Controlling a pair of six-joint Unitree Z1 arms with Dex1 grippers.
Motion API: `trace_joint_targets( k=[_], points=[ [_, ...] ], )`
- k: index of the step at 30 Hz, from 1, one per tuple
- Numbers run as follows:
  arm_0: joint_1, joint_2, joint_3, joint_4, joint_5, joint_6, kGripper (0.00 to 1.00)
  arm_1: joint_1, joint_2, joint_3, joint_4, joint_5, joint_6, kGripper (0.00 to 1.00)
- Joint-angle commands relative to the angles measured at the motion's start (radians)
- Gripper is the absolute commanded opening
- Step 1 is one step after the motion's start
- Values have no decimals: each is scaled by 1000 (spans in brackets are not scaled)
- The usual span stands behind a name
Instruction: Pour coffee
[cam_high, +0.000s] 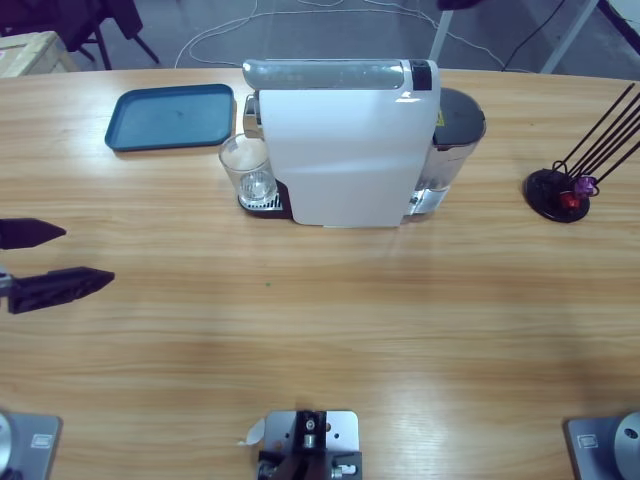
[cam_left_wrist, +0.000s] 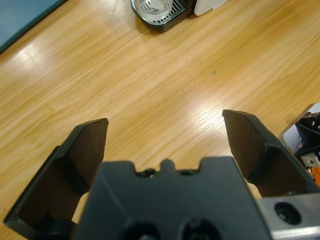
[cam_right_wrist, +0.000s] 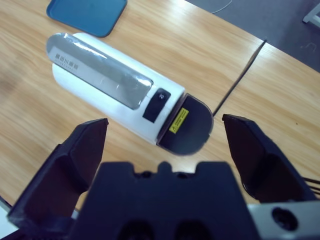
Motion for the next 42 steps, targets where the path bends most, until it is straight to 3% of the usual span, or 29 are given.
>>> trace_joint_targets(
  k=[1,10,22,32,42],
  points=[
    [-31,-10,5,7,0,1,1000,36,-225,278,-53,38,2,1000],
    [-31,-51,18,0,-59,29,1000,45,-461,665,-163,58,-13,1000],
    [-31,-84,38,-21,-47,38,1000,63,-659,854,-152,37,-18,1000],
    [-31,-256,99,-68,-36,31,1000,63,-568,889,-249,34,-7,1000],
    [-32,-185,80,-64,-47,33,1000,63,-558,901,-276,11,-73,1000]
  ],
)
